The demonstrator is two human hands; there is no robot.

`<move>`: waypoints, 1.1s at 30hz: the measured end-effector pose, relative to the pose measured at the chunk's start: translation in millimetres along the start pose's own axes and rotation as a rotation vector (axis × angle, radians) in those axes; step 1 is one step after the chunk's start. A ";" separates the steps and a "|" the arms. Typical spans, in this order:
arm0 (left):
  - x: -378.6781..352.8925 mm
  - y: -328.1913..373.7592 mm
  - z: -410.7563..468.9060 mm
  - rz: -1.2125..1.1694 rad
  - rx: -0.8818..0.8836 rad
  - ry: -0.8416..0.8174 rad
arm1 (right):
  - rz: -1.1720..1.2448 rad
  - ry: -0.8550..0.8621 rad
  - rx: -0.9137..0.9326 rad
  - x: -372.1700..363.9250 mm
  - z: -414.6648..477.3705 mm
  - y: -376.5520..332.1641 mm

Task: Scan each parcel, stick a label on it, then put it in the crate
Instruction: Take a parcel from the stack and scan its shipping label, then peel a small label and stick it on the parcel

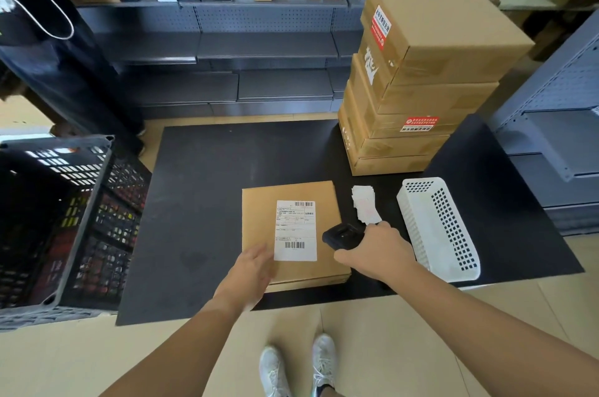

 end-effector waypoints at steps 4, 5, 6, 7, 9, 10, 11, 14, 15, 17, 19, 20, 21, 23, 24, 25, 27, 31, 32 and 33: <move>-3.5 1.0 1.8 0.023 0.005 -0.005 | -0.023 0.006 -0.001 2.8 2.1 -0.7; -3.5 0.3 2.9 0.021 0.007 -0.005 | -0.026 0.005 -0.002 3.1 2.3 -0.5; -3.0 0.8 3.2 0.025 0.008 -0.006 | -0.025 0.004 -0.004 3.3 2.6 -0.2; -3.4 0.6 3.9 0.026 0.009 -0.008 | -0.024 0.002 -0.005 3.3 2.6 0.2; -4.2 0.1 3.6 0.029 0.005 -0.010 | -0.023 0.001 -0.009 2.8 2.6 1.4; -4.2 -0.4 2.8 0.034 0.001 -0.005 | -0.021 0.000 -0.012 2.2 2.8 2.2; -4.0 -0.6 1.9 0.045 -0.001 0.005 | -0.014 -0.002 -0.015 1.6 2.8 3.4; -3.4 -2.0 1.4 0.038 -0.005 0.031 | 0.012 -0.009 -0.027 -0.8 2.7 6.9; -3.4 -2.1 1.6 0.027 -0.010 0.032 | 0.015 -0.012 -0.028 -1.4 2.7 7.9; -4.3 -3.5 1.1 0.005 -0.002 0.014 | 0.021 -0.018 -0.027 -3.0 3.2 9.7; -4.6 -3.6 0.9 0.008 -0.020 0.015 | 0.035 -0.020 -0.020 -4.3 3.8 11.3; -3.2 -1.3 -0.6 0.007 -0.032 0.021 | 0.040 -0.021 -0.017 -4.8 4.1 12.5; -2.0 0.8 -1.8 0.004 -0.043 0.030 | 0.041 -0.022 -0.016 -5.7 4.5 14.1; 1.3 4.5 -3.7 -0.024 -0.042 0.040 | 0.038 -0.020 -0.017 -8.9 6.3 19.2; 1.6 3.8 -3.8 -0.037 -0.033 0.041 | 0.040 -0.013 -0.024 -11.5 7.7 23.2; 1.6 2.7 -3.8 -0.051 -0.032 0.048 | 0.047 0.000 -0.037 -14.4 9.7 28.4; -0.1 0.3 -3.3 -0.077 -0.026 0.053 | 0.076 0.039 -0.086 -23.5 15.6 43.5; -8.1 -7.5 0.0 -0.082 -0.050 0.091 | 0.122 0.100 -0.193 -50.5 36.5 78.1; -9.8 -10.5 1.1 -0.097 -0.050 0.101 | 0.125 0.098 -0.204 -59.1 43.7 84.9; -11.4 -13.2 2.0 -0.103 -0.044 0.098 | 0.128 0.090 -0.209 -67.2 51.2 90.2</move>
Point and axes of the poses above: each hand's wrist, its own z-axis towards the middle knuckle, its own x-axis out of the back of the hand, y = z × x, the point moved 5 cm from there along z, towards the middle knuckle, and after that the axes turned 11 degrees about x, right-handed, at the moved point
